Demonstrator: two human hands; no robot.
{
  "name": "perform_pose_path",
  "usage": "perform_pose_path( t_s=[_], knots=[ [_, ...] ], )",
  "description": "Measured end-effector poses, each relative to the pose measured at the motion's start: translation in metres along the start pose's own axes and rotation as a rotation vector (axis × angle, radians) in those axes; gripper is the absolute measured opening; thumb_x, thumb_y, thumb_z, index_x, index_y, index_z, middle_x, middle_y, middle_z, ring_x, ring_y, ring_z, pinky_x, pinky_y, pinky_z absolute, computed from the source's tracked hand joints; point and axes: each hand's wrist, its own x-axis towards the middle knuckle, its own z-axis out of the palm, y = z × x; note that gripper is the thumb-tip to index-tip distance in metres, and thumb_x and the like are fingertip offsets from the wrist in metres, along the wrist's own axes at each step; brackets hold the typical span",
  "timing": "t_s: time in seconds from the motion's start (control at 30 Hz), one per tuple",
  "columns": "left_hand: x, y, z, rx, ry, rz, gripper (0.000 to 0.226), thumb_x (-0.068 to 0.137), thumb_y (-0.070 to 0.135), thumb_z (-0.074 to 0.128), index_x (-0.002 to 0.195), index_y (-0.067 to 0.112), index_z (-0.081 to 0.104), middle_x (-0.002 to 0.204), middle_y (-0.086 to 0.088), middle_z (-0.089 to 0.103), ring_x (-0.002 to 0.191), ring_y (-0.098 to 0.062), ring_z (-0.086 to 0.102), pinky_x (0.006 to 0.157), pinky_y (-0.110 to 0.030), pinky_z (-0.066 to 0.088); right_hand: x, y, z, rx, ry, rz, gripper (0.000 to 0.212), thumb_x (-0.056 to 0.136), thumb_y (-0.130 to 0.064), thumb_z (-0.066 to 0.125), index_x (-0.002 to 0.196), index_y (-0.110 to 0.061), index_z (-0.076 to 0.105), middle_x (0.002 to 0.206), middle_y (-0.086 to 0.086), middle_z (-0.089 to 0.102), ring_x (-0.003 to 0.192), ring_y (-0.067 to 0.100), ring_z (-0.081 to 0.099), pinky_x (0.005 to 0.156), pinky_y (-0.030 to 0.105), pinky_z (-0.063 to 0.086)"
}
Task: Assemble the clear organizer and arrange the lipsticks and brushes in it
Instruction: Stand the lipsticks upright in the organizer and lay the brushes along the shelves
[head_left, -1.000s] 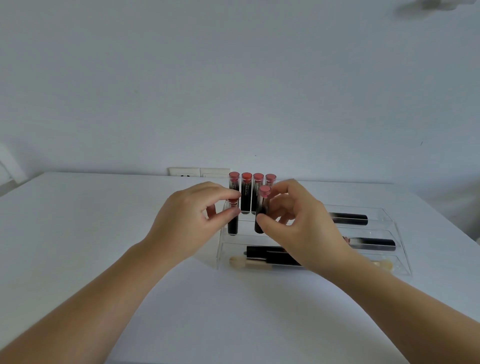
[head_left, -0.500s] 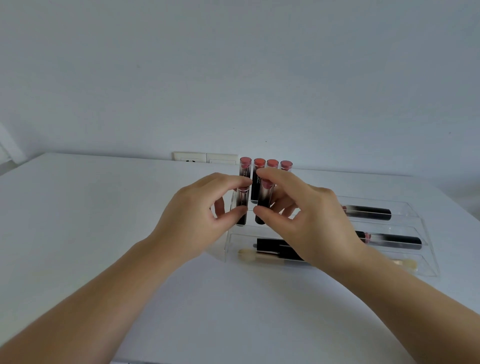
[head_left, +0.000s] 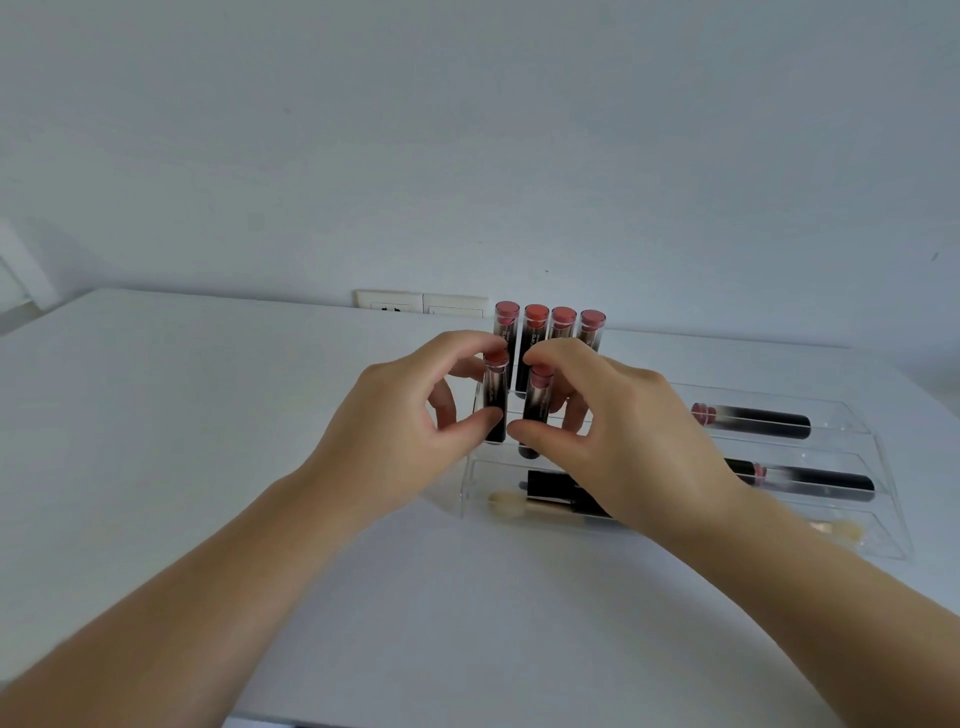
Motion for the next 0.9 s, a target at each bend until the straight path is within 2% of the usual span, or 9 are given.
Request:
perform_pose_path(
  t_s=[0.1, 0.23, 0.37, 0.57, 0.67, 0.83, 0.9],
  knots=[
    [-0.0002, -0.0021, 0.0005, 0.01, -0.017, -0.005, 0.056, 0.077, 0.033, 0.074, 0.126, 0.05, 0.053, 0.107, 0.03, 0.066, 0.069, -0.003, 0.066, 0.06, -0.01, 0.042, -0.0012, -0.0011, -0.0031, -0.011, -0.008, -0.01, 0.042, 0.084, -0.045, 0.069, 0.122, -0.035, 0.054, 0.082, -0.019, 0.059, 0.072, 0.007, 0.06, 0.061, 0.03, 0.053],
    [-0.0011, -0.0033, 0.0016, 0.025, -0.025, -0.007, 0.058, 0.077, 0.035, 0.073, 0.126, 0.054, 0.049, 0.109, 0.035, 0.063, 0.067, -0.012, 0.065, 0.061, -0.011, 0.043, -0.0021, -0.0002, -0.0029, -0.003, -0.005, 0.0, 0.044, 0.085, -0.027, 0.069, 0.127, -0.034, 0.056, 0.083, -0.015, 0.064, 0.075, 0.006, 0.06, 0.065, 0.031, 0.054],
    [-0.0019, -0.0039, 0.0026, 0.033, -0.028, -0.011, 0.058, 0.078, 0.034, 0.073, 0.128, 0.052, 0.05, 0.11, 0.035, 0.062, 0.068, -0.012, 0.065, 0.061, -0.009, 0.042, 0.0002, -0.0029, -0.0014, 0.015, 0.021, -0.002, 0.037, 0.087, -0.024, 0.07, 0.121, -0.032, 0.058, 0.084, -0.015, 0.064, 0.075, 0.008, 0.061, 0.066, 0.035, 0.055],
    [-0.0021, -0.0049, 0.0017, 0.053, -0.036, -0.014, 0.062, 0.08, 0.028, 0.078, 0.13, 0.051, 0.049, 0.111, 0.035, 0.061, 0.065, -0.015, 0.062, 0.06, -0.013, 0.045, -0.0002, -0.0029, 0.0018, -0.007, 0.042, 0.004, 0.038, 0.087, -0.024, 0.072, 0.122, -0.031, 0.061, 0.092, -0.017, 0.058, 0.077, 0.006, 0.056, 0.063, 0.011, 0.041],
    [-0.0014, -0.0056, 0.0027, 0.067, -0.037, -0.012, 0.064, 0.081, 0.024, 0.081, 0.131, 0.05, 0.049, 0.11, 0.035, 0.061, 0.062, -0.016, 0.06, 0.06, -0.018, 0.048, 0.0, -0.0023, 0.0027, 0.013, 0.048, 0.018, 0.039, 0.086, -0.023, 0.072, 0.123, -0.032, 0.062, 0.092, -0.018, 0.059, 0.076, 0.004, 0.056, 0.062, 0.009, 0.04],
    [-0.002, -0.0052, 0.0026, 0.07, -0.032, -0.017, 0.063, 0.08, 0.029, 0.079, 0.13, 0.051, 0.047, 0.107, 0.034, 0.061, 0.061, -0.014, 0.058, 0.059, -0.016, 0.046, 0.0016, -0.0008, 0.0053, 0.071, 0.062, 0.045, 0.037, 0.085, -0.023, 0.073, 0.12, -0.032, 0.063, 0.088, -0.021, 0.06, 0.081, 0.001, 0.06, 0.071, 0.008, 0.043],
    [-0.002, -0.0051, 0.0029, 0.067, -0.031, -0.015, 0.062, 0.079, 0.031, 0.077, 0.13, 0.051, 0.047, 0.106, 0.032, 0.061, 0.061, -0.015, 0.059, 0.059, -0.015, 0.046, 0.0018, -0.0004, 0.0058, 0.062, 0.06, 0.047, 0.037, 0.085, -0.025, 0.073, 0.12, -0.033, 0.062, 0.088, -0.021, 0.061, 0.08, 0.003, 0.061, 0.07, 0.01, 0.045]
  ],
)
